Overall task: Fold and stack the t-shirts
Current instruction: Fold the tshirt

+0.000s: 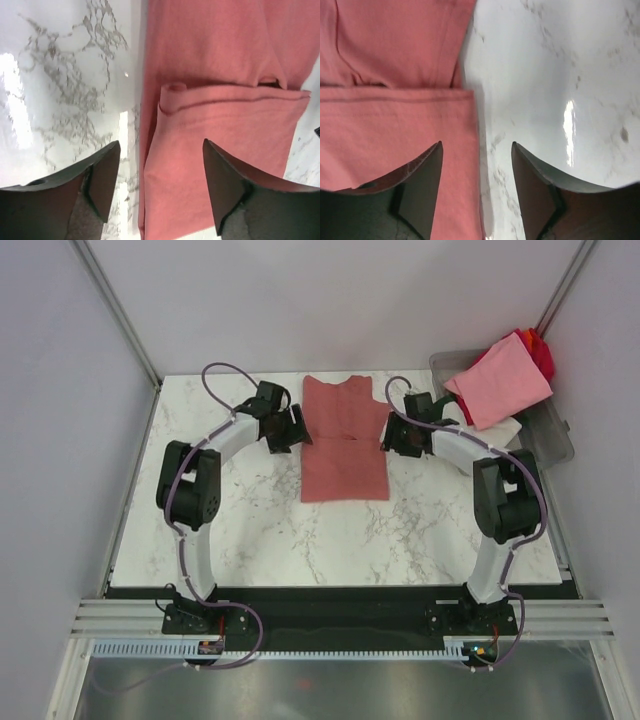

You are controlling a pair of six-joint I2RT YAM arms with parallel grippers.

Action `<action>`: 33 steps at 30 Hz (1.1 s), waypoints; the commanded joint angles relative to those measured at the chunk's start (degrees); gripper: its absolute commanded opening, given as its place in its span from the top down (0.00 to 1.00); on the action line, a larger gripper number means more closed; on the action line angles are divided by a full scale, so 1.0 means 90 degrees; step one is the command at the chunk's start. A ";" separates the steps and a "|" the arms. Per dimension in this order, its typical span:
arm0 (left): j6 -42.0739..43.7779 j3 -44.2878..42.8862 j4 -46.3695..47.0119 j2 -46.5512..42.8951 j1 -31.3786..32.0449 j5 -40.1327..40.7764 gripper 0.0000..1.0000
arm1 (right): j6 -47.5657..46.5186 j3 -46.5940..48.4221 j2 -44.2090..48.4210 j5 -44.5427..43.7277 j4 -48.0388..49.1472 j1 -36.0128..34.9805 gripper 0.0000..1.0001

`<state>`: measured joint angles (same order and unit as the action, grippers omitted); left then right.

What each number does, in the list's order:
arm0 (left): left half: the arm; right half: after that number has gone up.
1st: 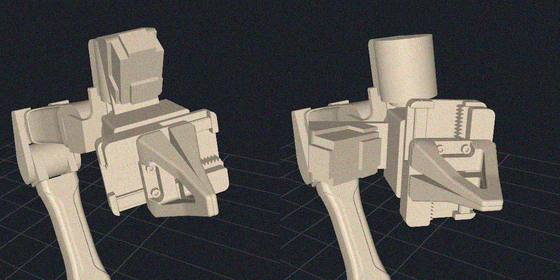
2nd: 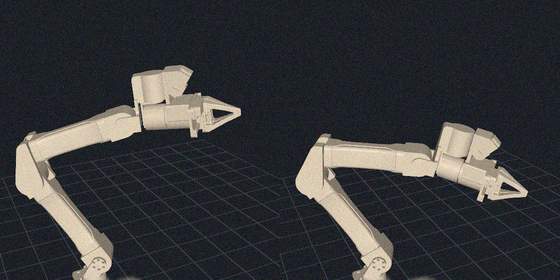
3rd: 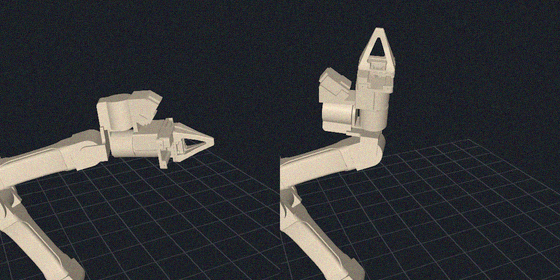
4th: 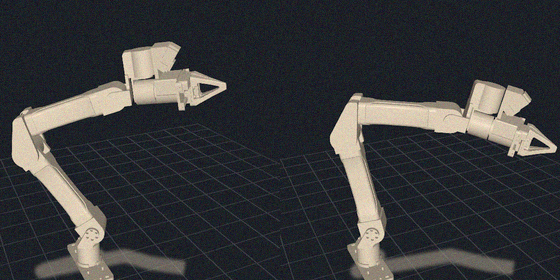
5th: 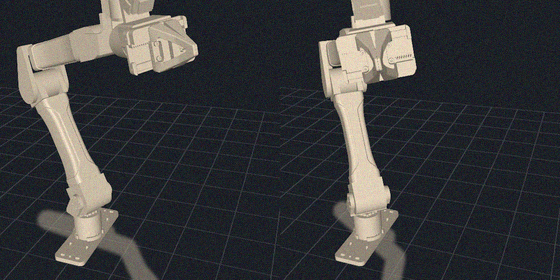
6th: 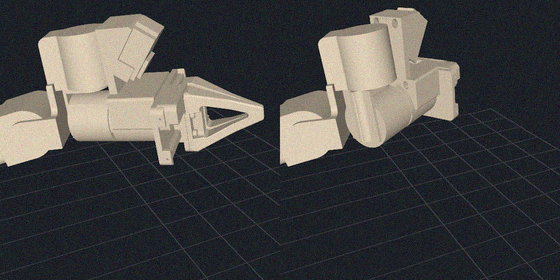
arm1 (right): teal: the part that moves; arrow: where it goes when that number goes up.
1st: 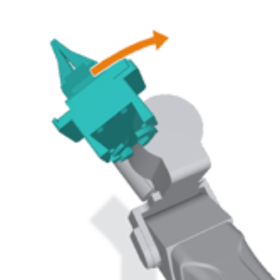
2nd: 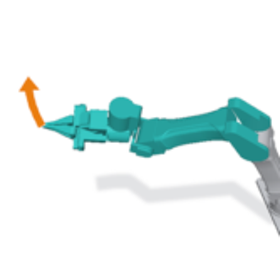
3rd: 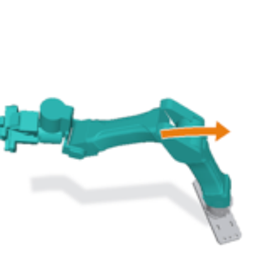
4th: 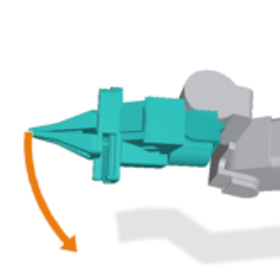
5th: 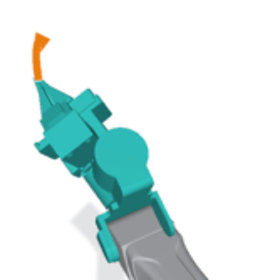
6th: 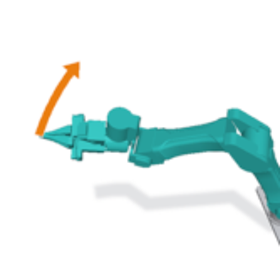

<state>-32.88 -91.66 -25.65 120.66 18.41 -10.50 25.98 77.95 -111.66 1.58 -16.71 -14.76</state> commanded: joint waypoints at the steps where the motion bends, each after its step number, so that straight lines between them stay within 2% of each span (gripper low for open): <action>1: 0.0187 0.0552 0.0144 -0.1110 0.0112 0.0112 0.24 | 0.0141 -0.0691 0.1028 0.0146 0.0225 0.0019 0.34; 3: 0.0129 0.0876 0.0203 -0.1606 0.0190 0.0063 0.18 | 0.0219 -0.1333 0.1534 0.0292 0.0391 0.0019 0.30; 7: 0.0031 0.1996 0.0330 -0.2389 0.0278 -0.0034 0.13 | 0.0268 -0.2185 0.2152 0.0663 0.0567 0.0019 0.27; 11: -0.0251 0.3112 0.0739 -0.3064 0.0307 -0.0512 0.15 | 0.0336 -0.2830 0.2474 0.1317 0.0694 0.0019 0.36; 15: -0.0409 0.3864 0.0858 -0.3309 0.0337 -0.0737 0.19 | 0.0424 -0.3348 0.2524 0.1756 0.0909 0.0019 0.38; 27: -0.0575 0.4295 0.1365 -0.2734 0.0346 -0.1099 0.38 | 0.0619 -0.3671 0.2114 0.2158 0.1427 0.0019 0.43; 29: -0.0594 0.4276 0.1395 -0.2636 0.0346 -0.1108 0.41 | 0.0629 -0.3652 0.1968 0.2158 0.1446 0.0019 0.46; 33: -0.0614 0.4256 0.1405 -0.2421 0.0337 -0.1118 0.42 | 0.0629 -0.3593 0.1791 0.2041 0.1524 0.0029 0.55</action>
<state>-36.91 -53.28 -15.29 97.80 21.37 -18.76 31.55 44.75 -93.62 20.36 -4.67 -14.76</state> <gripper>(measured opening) 0.586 0.471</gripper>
